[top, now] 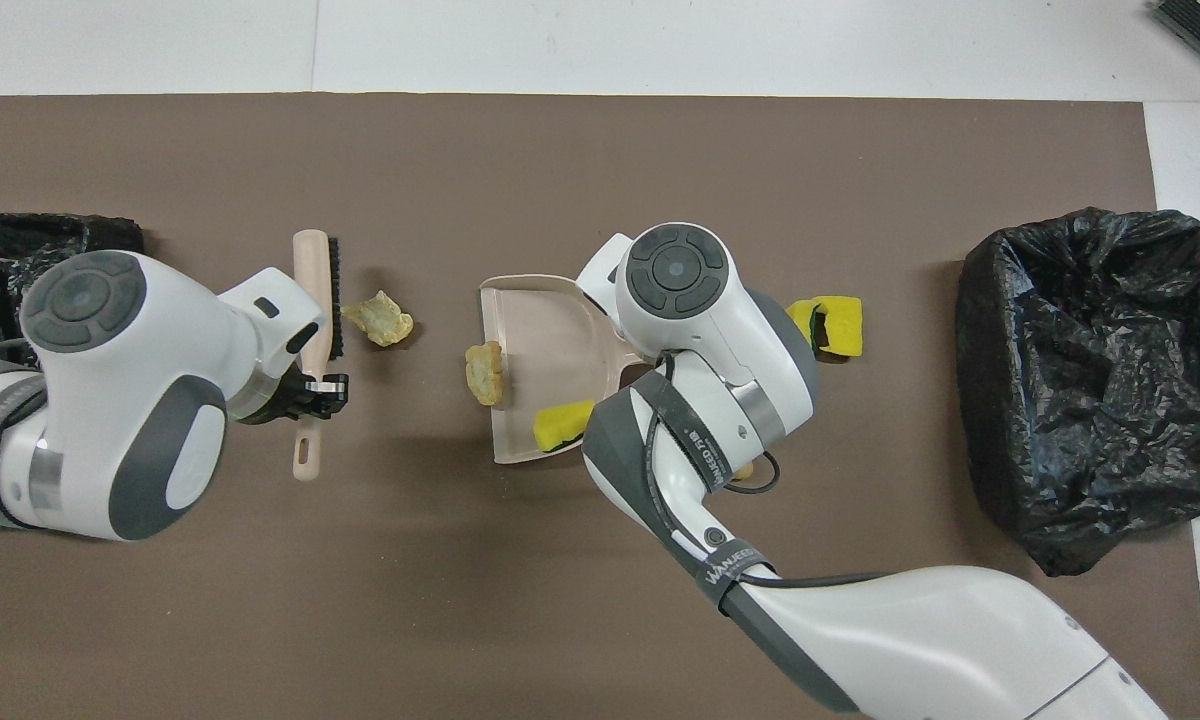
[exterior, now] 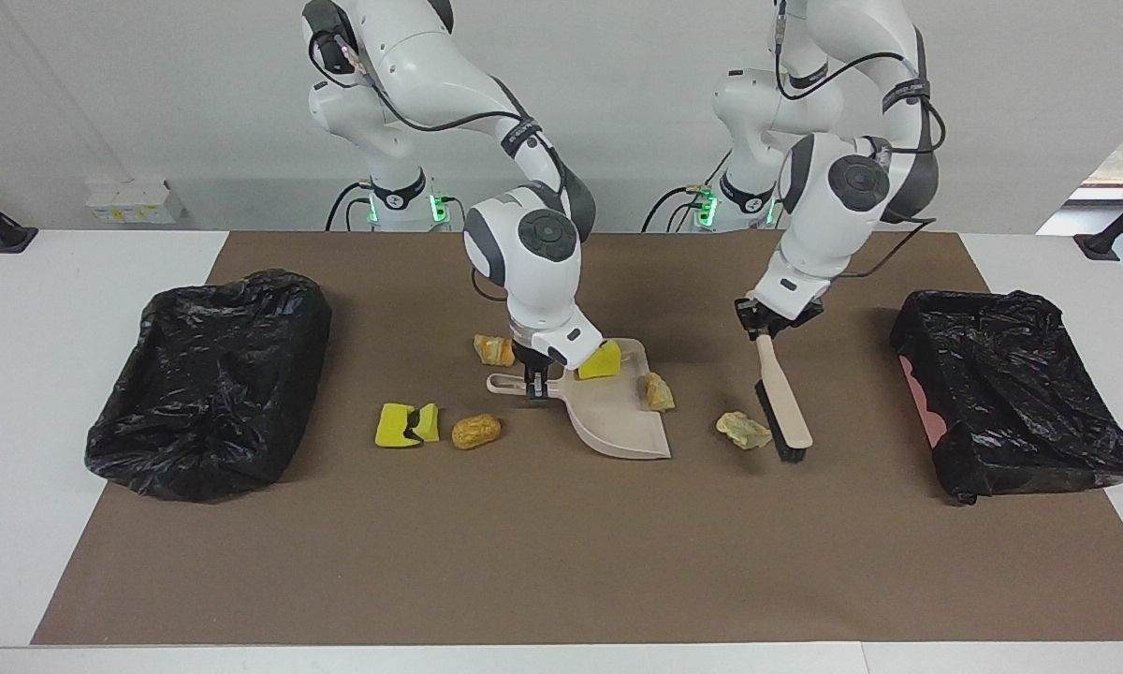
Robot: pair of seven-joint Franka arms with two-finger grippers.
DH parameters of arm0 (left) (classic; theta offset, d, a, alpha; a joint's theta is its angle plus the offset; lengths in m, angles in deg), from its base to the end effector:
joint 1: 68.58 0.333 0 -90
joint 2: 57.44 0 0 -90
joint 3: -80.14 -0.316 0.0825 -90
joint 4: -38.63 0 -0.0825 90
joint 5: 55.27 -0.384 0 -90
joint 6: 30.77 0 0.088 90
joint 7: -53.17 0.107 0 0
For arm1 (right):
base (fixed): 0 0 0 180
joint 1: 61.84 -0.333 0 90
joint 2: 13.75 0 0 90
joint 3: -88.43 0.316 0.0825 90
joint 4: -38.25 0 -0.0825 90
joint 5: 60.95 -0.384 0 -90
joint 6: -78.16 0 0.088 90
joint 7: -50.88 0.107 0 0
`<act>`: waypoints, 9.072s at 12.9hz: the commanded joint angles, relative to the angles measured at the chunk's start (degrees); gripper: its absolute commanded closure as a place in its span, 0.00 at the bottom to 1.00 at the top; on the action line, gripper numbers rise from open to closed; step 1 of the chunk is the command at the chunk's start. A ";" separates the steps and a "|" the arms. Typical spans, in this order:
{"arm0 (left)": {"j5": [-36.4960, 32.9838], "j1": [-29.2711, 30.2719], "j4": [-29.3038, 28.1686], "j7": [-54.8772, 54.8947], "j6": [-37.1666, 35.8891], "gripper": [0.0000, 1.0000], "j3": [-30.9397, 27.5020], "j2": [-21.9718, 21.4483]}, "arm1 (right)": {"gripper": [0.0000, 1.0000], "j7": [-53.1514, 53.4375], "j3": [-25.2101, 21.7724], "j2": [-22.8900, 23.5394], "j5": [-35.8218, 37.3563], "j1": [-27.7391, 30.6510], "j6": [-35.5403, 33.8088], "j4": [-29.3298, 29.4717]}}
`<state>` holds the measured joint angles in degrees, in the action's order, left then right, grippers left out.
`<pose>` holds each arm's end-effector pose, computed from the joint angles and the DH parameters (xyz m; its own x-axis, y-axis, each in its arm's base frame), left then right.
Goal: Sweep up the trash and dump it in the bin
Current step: 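Brush the gathered pieces into the dustpan with the left gripper, then carry the loaded dustpan over the nearby black bag with the right gripper, then tip the dustpan into the bag while the left gripper sets down the brush, then bring the empty dustpan back and set it on the table center, then grasp the dustpan handle with the left gripper while the right gripper reaches the brush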
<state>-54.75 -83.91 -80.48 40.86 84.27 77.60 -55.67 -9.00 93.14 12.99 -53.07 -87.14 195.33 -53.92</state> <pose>0.5272 -0.1204 0.4046 0.9949 -0.0033 -0.1008 -0.0048 -0.9999 -0.0154 0.5932 0.3261 0.3561 -0.0535 0.9947 -0.0874 0.9984 0.0551 0.0155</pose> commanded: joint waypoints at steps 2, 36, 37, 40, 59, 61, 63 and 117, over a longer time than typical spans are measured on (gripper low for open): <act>-3.51 2.94 1.08 6.05 0.45 1.00 0.61 5.26 | 1.00 4.16 0.48 -0.90 0.91 0.34 0.60 -1.43; 8.18 -38.27 -26.95 -38.12 11.16 1.00 1.49 -16.71 | 1.00 -26.84 0.30 -11.45 -1.22 33.45 -11.70 -0.30; 8.18 -38.72 -27.05 -38.40 11.53 1.00 1.49 -16.36 | 1.00 -28.69 0.30 -11.36 0.54 35.65 -11.88 0.93; 8.18 -38.72 -27.84 -38.40 12.23 0.86 1.49 -15.83 | 1.00 -38.00 -0.05 -12.32 4.76 40.58 -11.88 3.31; -1.31 -9.82 17.67 2.63 -7.44 0.00 1.05 -3.36 | 1.00 -27.55 0.04 -27.71 52.59 45.69 -6.34 -13.92; -1.23 -7.36 21.79 6.49 -10.95 0.00 0.79 -3.17 | 1.00 -27.75 0.12 -27.80 51.54 45.43 -6.78 -13.30; -1.40 -4.29 26.36 10.01 -17.00 0.00 0.61 -3.17 | 1.00 -28.00 0.65 -27.80 44.11 44.21 -6.69 -13.39; 0.44 -5.03 28.77 9.53 -3.79 0.00 0.35 8.59 | 0.00 95.83 1.88 -17.24 -17.45 -15.29 -2.30 -17.68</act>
<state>-54.51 -85.18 -48.30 54.52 75.58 78.63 -47.73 86.16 94.76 0.04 -67.69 -101.94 190.82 -65.47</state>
